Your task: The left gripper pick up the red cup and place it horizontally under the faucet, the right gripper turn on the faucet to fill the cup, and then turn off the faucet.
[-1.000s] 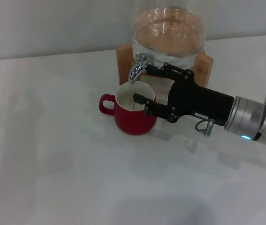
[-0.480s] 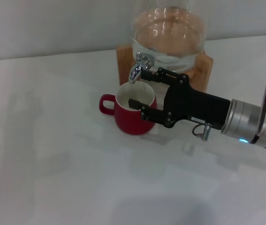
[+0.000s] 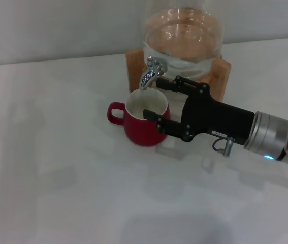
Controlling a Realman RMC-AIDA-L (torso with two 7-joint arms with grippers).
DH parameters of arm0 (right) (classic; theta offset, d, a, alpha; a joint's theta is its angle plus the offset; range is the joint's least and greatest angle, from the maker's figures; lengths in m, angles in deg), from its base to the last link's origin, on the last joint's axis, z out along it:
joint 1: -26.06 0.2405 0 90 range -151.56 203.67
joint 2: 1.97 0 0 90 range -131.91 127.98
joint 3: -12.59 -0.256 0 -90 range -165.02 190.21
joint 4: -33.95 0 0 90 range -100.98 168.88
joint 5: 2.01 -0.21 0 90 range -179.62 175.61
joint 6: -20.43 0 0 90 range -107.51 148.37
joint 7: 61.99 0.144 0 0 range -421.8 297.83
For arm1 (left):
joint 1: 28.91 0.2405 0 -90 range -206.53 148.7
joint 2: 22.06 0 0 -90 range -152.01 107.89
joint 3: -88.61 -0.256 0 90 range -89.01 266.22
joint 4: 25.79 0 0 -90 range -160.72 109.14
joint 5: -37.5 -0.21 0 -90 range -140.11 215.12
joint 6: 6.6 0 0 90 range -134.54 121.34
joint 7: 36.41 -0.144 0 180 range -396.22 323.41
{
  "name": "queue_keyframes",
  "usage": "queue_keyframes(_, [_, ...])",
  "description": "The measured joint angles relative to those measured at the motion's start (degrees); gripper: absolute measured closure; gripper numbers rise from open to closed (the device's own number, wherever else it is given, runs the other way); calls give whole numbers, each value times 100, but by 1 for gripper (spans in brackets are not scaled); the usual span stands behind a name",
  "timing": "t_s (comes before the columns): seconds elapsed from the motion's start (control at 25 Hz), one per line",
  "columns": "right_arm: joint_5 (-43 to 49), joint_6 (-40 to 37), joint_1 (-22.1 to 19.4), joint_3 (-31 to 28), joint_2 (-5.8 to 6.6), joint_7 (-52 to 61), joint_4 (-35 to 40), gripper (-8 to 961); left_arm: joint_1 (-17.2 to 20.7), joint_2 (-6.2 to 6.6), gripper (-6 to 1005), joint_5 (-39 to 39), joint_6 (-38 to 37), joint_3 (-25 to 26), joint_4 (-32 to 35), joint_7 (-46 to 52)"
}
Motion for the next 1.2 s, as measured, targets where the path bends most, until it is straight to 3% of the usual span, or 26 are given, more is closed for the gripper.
queue_keyframes(1.2, [2, 213, -118, 78, 0, 59, 0, 250, -60, 19, 572, 10, -32, 46, -49, -3])
